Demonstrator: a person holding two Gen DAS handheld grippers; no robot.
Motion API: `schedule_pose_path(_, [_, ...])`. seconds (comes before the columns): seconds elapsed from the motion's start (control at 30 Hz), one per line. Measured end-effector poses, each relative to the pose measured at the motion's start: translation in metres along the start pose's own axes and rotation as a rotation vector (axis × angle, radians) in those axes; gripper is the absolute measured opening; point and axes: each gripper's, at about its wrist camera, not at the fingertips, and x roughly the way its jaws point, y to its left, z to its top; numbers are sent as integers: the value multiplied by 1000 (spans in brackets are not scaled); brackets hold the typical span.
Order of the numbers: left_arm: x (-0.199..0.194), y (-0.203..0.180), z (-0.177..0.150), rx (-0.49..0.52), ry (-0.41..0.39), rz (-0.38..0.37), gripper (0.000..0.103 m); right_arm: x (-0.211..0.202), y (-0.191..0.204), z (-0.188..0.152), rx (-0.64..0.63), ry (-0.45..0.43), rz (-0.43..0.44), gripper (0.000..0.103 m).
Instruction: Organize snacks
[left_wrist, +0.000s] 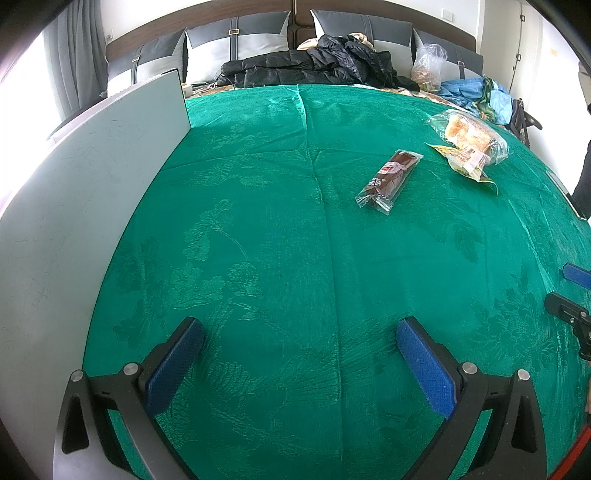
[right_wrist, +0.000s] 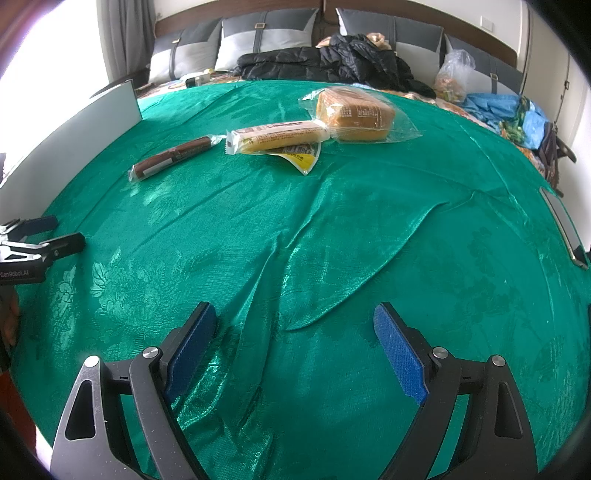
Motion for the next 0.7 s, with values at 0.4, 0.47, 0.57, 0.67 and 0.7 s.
schedule_pose_path(0.4, [1, 4, 8, 86, 42, -47, 103, 0, 0, 0, 1, 0, 2, 89])
schedule_pose_path(0.47, [0, 10, 9, 76, 29, -53, 103, 1, 0, 0, 1, 0, 1, 89])
schedule_pose_path(0.57, [-2, 13, 5, 65, 2, -40, 103, 1, 0, 0, 1, 0, 1, 89])
schedule_pose_path(0.67, [-2, 14, 6, 60, 1, -45, 103, 1, 1, 0, -1, 0, -1, 89])
schedule_pose_path(0.7, [-3, 14, 6, 60, 1, -44, 103, 1, 0, 0, 1, 1, -4, 90])
